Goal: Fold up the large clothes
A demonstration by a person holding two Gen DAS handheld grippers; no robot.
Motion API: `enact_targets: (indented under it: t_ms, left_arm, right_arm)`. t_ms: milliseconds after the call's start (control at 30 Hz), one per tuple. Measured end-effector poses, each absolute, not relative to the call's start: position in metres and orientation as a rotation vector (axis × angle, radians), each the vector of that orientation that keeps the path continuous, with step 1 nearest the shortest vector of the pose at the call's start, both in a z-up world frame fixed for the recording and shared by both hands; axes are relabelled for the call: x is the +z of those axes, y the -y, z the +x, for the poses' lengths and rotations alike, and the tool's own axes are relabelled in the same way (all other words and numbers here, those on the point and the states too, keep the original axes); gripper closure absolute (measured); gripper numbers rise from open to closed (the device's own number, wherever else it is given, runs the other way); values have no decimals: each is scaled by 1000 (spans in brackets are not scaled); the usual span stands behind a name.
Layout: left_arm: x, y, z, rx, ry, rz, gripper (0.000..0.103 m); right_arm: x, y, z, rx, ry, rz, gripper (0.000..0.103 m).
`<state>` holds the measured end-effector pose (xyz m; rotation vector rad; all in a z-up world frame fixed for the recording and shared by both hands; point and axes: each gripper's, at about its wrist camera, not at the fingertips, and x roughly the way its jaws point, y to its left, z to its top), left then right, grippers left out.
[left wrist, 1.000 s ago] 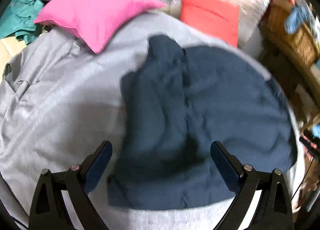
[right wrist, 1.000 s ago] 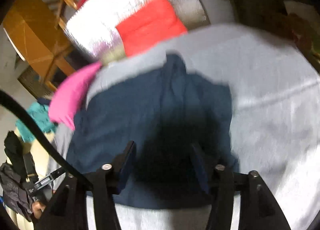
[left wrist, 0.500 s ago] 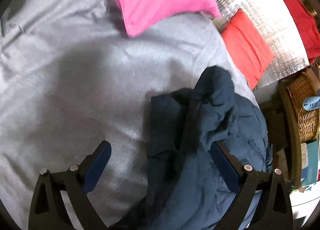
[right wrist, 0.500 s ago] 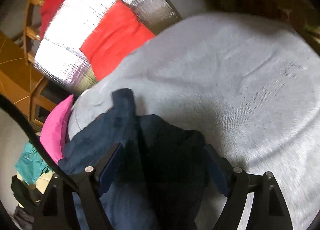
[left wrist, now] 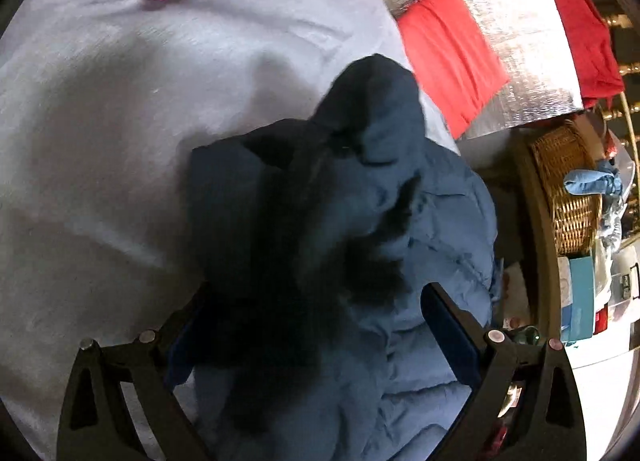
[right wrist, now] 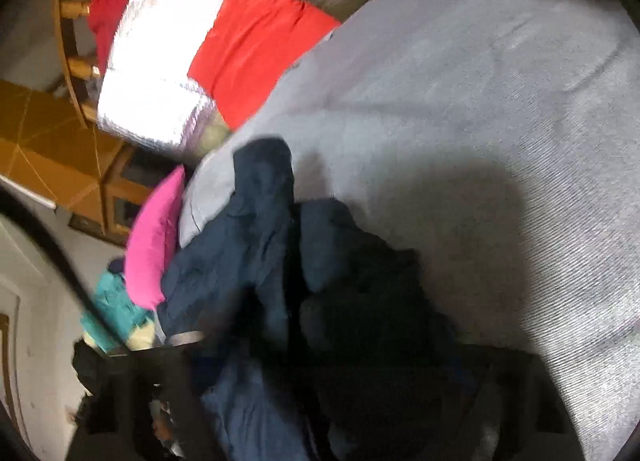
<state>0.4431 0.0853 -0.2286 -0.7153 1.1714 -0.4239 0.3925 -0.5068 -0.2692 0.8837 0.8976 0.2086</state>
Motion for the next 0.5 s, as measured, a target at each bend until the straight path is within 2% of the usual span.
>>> enact_targets:
  t_ms: [67,100,133,200,233,367,500]
  left_arm:
    - [-225,-83,442,-435,-1136,-729,4]
    - [-222,-82,441,-439,-1117,-729,8]
    - [-220,-81,440,-437,-1105,-721,12]
    - [-209,-79,437,-439,-1064,-690,28]
    - [-204,-79,439,-453,-1036,-692,30]
    - [-204,-85,441,-401,-1005,-705,30]
    - [-221,-84,445,-264,-1119,-654,28]
  right_arm:
    - [-266,501,392,205,-897,853,57]
    - [-260,496,392,197,-891,822,62]
    - [-255,494,391,194,-886,808,65]
    - [-241,489,386,201,-854,788,68]
    - [-234,487,383,209,-833,779,69]
    - [-233,489,373,189,-800,799,69]
    - [-257,498,369,115,-854,864,51]
